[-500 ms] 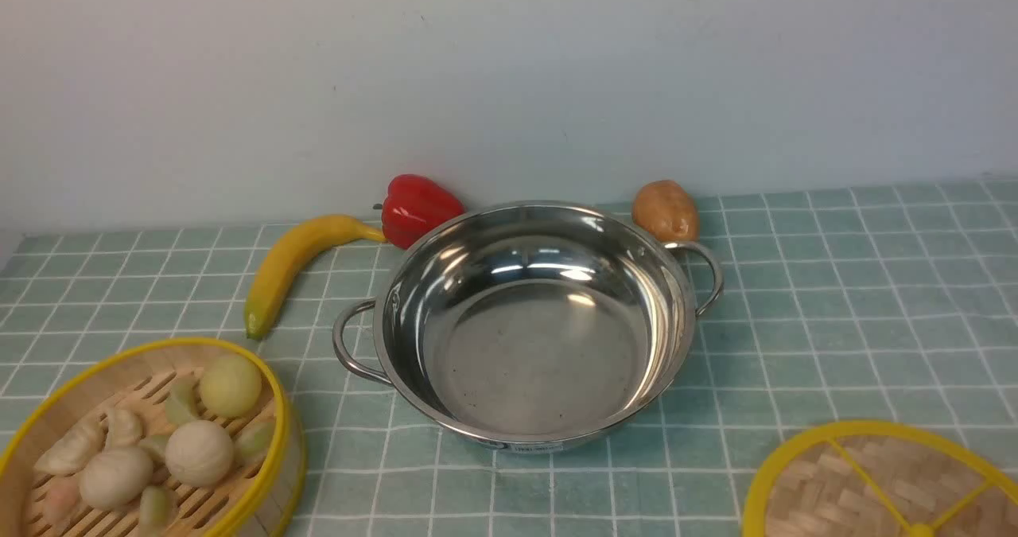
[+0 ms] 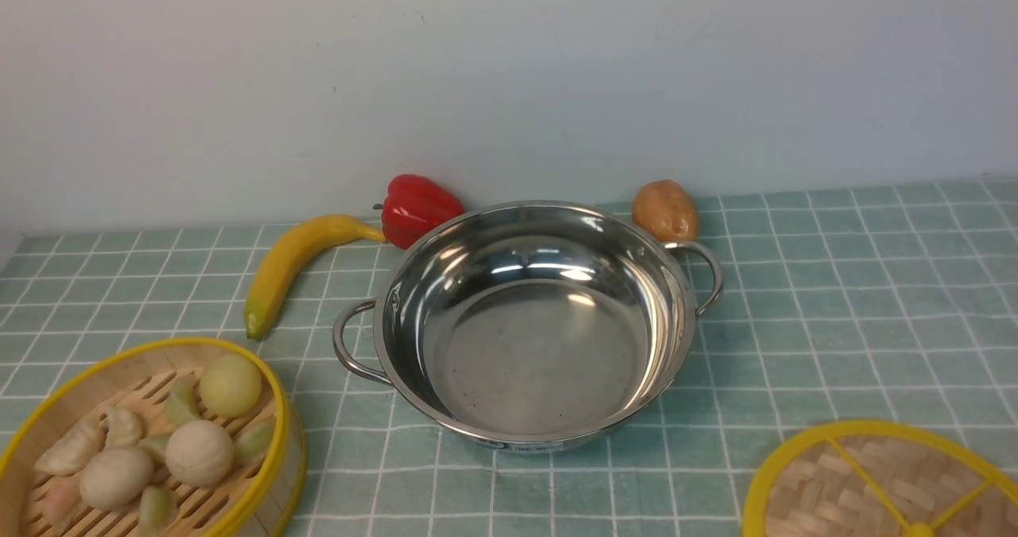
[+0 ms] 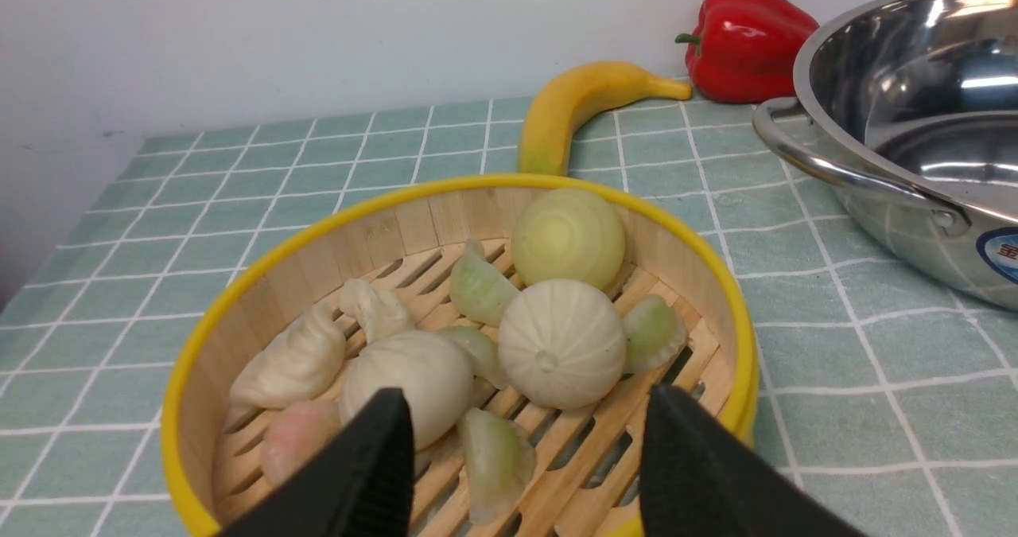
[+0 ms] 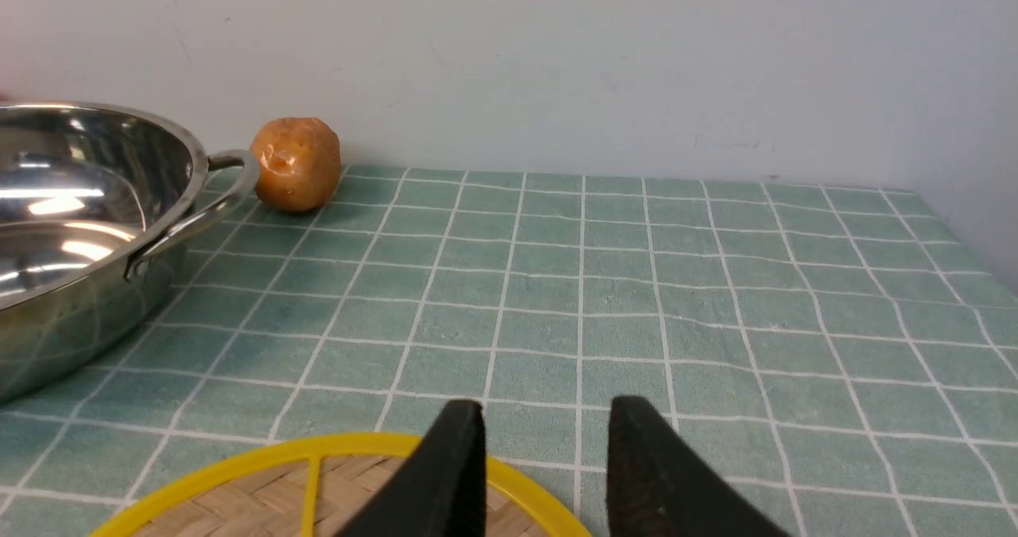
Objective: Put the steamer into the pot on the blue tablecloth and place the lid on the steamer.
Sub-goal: 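Grasp the rim of the steamer basket holding the buns with the left gripper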
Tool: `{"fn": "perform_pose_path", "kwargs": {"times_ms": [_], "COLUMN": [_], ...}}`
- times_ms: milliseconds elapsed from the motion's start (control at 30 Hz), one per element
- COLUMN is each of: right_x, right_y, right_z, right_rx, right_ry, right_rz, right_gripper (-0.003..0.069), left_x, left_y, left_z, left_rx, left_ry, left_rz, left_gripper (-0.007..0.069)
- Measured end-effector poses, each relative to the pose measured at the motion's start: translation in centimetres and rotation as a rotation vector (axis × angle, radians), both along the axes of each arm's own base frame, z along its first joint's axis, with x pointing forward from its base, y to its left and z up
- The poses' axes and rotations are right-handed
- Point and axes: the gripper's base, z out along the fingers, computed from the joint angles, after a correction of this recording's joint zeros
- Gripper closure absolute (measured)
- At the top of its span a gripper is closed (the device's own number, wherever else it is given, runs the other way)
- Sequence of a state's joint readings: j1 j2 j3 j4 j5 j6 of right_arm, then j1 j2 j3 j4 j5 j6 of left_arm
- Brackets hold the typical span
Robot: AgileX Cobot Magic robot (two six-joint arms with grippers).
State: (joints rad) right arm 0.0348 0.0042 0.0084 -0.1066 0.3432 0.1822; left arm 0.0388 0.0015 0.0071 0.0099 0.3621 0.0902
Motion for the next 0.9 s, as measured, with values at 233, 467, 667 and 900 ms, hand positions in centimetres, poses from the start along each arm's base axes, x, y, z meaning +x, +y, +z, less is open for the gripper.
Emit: {"fn": "perform_pose_path", "kwargs": {"times_ms": [233, 467, 667, 900], "right_x": [0.0, 0.0, 0.0, 0.0], "right_y": [0.0, 0.0, 0.0, 0.0], "right_z": [0.0, 0.0, 0.0, 0.0], "right_rx": [0.0, 0.0, 0.0, 0.0], "right_ry": [0.0, 0.0, 0.0, 0.0], "right_rz": [0.0, 0.0, 0.0, 0.0], "right_gripper": [0.0416, 0.0416, 0.0416, 0.0416], "left_x": [0.0, 0.0, 0.1, 0.3], "left_y": [0.0, 0.0, -0.1, -0.2], "left_z": [0.0, 0.0, 0.3, 1.7], "left_rx": [0.0, 0.0, -0.028, -0.103], "left_ry": [0.0, 0.0, -0.036, -0.194], "left_rz": [0.0, 0.0, -0.002, 0.001], "left_gripper": [0.0259, 0.0259, 0.0259, 0.0259]}}
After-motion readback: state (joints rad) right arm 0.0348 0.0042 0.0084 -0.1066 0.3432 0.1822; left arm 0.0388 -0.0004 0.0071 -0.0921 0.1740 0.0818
